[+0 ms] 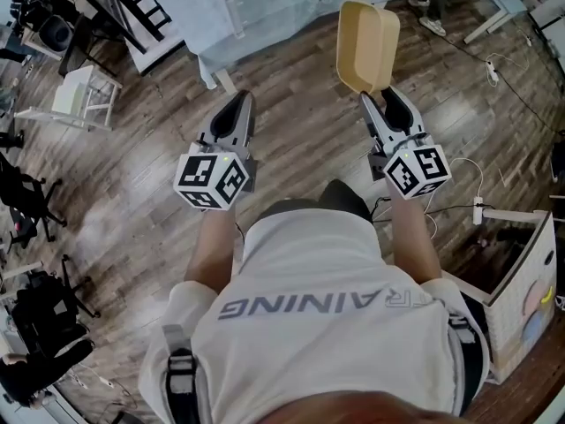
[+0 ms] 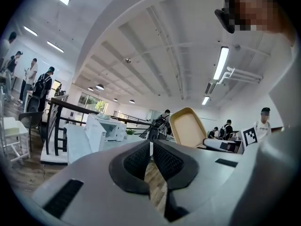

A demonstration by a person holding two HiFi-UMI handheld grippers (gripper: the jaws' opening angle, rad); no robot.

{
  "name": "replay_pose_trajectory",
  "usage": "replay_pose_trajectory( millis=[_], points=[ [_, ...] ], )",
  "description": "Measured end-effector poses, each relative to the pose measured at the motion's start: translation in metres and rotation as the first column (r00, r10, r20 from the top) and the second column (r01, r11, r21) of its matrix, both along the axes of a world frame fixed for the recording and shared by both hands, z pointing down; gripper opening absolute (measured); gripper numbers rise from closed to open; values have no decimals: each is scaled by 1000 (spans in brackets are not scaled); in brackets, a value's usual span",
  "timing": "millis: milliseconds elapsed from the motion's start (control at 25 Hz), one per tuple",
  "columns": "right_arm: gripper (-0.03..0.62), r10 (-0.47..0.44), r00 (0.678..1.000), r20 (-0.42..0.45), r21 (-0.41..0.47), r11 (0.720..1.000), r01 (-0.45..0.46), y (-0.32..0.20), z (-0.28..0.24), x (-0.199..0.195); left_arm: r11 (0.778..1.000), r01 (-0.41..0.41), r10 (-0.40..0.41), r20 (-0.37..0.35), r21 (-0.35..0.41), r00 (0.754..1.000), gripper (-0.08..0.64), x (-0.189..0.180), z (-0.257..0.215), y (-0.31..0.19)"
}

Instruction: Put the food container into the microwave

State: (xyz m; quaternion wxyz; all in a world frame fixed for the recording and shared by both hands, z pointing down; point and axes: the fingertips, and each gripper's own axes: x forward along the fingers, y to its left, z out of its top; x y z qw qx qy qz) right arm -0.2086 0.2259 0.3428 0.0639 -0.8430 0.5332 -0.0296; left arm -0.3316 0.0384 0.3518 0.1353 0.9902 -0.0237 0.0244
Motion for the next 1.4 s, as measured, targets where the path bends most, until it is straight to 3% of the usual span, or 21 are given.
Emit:
replay_pose_trajectory(
  millis=[320,600,960,1400],
  points=[
    [215,-40,999,20,3,999,40,-32,9,46,999,43,-42,26,-25,999,49,38,15,-30],
    [215,-104,995,-1,46,994,103,-57,3,129,996,92,-91,38,-6,995,49,116,15,-46],
    [215,-176,983,45,51,984,173,-71,12,253,987,158,-158,52,8,986,49,228,11,-49],
    [215,-269,962,42,54,962,267,-78,23,353,968,250,-251,68,21,966,49,315,23,-45]
  ],
)
